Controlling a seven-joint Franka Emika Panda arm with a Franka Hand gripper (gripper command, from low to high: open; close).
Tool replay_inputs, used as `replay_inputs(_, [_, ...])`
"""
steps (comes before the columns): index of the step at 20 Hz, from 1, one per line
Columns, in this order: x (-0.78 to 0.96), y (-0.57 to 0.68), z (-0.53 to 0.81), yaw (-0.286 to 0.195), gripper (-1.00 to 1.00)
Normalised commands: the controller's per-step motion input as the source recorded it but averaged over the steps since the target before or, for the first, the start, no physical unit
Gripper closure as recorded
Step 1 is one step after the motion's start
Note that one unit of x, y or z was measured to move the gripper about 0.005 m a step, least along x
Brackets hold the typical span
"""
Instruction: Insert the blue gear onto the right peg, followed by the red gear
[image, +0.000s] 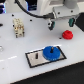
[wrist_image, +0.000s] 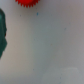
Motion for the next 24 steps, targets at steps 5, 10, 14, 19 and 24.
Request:
replay_inputs(5, [0.35,0.11,0.01,0.000,-1.00])
replay_inputs(10, [0.19,0.09,0.00,0.000,-1.00])
replay_inputs(14, [0.39,0.06,0.00,0.000,-1.00])
replay_inputs(19, [0.52,0.10,0.00,0.000,-1.00])
replay_inputs(24, [0.42,0.22,0.02,0.000,-1.00])
